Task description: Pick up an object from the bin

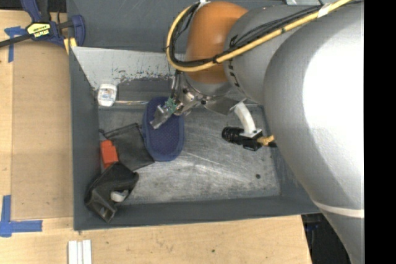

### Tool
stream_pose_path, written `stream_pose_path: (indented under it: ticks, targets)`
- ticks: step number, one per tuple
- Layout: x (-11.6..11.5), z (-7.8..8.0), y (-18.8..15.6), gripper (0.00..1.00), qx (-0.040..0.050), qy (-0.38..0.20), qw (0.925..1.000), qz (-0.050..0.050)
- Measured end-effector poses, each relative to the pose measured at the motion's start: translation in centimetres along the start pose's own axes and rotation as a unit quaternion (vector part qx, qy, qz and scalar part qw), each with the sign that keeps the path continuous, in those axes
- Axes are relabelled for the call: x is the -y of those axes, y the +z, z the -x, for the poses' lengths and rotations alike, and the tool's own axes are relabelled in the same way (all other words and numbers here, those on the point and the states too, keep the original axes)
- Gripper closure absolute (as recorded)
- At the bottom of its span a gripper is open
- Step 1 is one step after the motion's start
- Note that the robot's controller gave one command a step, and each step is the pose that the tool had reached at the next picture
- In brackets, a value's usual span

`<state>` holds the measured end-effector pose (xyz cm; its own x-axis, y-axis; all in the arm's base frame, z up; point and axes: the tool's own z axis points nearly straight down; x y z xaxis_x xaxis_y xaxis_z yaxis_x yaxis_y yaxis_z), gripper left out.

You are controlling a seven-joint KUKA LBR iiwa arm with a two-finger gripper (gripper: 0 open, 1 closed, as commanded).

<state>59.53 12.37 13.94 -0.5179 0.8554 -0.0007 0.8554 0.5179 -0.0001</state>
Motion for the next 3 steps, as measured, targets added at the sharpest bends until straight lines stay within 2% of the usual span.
stream_pose_path:
  ticks: [1,2,3]
  targets:
    - [-0.7,2.5,5.5,0.00,-0.0039,-0.015,0.9999,0.001]
    - [-0.9,2.4,5.1,1.00,-0.0040,-0.017,0.9998,0.001]
    - [-0.6,1.6,-8.0,1.00,0.0017,-0.057,0.9983,0.005]
